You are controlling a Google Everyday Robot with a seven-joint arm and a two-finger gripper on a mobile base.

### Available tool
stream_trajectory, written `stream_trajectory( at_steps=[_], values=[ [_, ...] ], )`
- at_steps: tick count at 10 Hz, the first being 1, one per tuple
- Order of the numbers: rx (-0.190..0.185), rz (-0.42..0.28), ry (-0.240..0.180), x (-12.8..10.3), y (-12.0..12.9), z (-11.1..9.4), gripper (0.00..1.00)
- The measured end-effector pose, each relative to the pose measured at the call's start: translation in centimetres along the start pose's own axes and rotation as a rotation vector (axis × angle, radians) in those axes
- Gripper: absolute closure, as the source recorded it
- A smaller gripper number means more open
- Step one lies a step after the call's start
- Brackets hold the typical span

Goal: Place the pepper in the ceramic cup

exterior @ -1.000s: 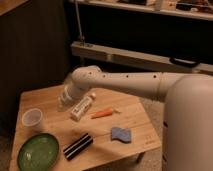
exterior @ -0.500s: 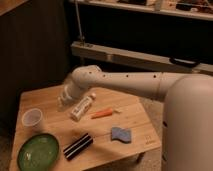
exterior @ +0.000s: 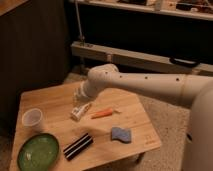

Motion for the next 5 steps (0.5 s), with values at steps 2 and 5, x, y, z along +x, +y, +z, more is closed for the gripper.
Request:
stream_trajectory(
  at_steps=[2,5],
  values=[
    [0.069,0.079,-0.046,1.0,-3.9,-3.9,0.99],
    [0.185,0.171,-0.073,1.1,-9.5,-10.6,0.72]
  ],
)
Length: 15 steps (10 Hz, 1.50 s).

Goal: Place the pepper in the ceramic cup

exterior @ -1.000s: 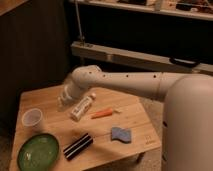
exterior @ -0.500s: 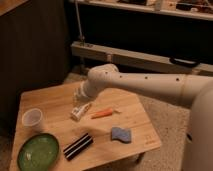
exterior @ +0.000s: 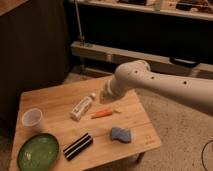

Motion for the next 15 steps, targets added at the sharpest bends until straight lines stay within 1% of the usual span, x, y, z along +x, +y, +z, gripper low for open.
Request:
stream_trajectory(
  at_steps=[1,2,3,4,6,7,9,11,12,13,14,15],
  values=[
    [0.015,-0.021,-0.002,-1.2,-1.1,-1.7,0.62],
    [0.021,-0.065,-0.001,-2.0,-1.8,-2.9,0.54],
    [0.005,-0.176,0.011,-2.7,-2.3,-3.8,0.42],
    [-0.020,-0.284,0.025,-3.1,-2.3,-4.2,0.37],
    [-0.057,-0.428,0.039,-3.7,-2.6,-4.8,0.36],
    [-0.074,-0.489,0.043,-3.9,-2.8,-5.1,0.36],
    [-0.092,-0.549,0.043,-4.1,-2.9,-5.4,0.36],
    [-0.081,-0.570,0.043,-3.8,-2.6,-5.3,0.36],
    [-0.072,-0.632,0.037,-3.0,-2.3,-4.5,0.36],
    [-0.067,-0.700,0.023,-1.9,-2.6,-3.8,0.36],
    [-0.081,-0.804,-0.003,-0.5,-3.0,-3.0,0.36],
    [-0.113,-0.893,-0.028,0.7,-3.6,-2.6,0.36]
  ],
)
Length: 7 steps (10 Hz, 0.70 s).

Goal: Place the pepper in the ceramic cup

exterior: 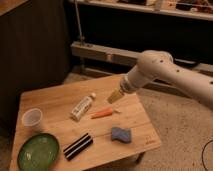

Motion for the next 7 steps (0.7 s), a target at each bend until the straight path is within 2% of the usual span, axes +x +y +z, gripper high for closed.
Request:
stream_trajectory(
  at_steps=[2,4,5,7],
  values=[
    [-0.047,-0.186,-0.065,2.7,0.8,0.4,0.36],
    [-0.063,-0.301,-0.114,4.1,1.4,0.4,0.36],
    [-0.063,-0.331,-0.126,4.4,1.5,0.3,0.36],
    [-0.036,-0.324,-0.107,3.4,1.5,0.7,0.36]
  ],
)
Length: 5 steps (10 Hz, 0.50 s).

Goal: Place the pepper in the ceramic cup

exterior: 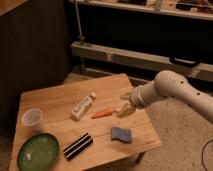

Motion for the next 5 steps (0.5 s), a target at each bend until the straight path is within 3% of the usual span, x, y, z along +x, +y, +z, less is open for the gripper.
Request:
stream_trajectory(
  at_steps=[1,3,5],
  values=[
    [0.013,-0.022,0.013,-0.7,-0.2,1.1,0.36],
    [0.009,-0.138,0.028,-2.2,-0.7,3.9,0.36],
    [-0.043,-0.267,0.020,-2.4,-0.9,7.5,0.36]
  ],
)
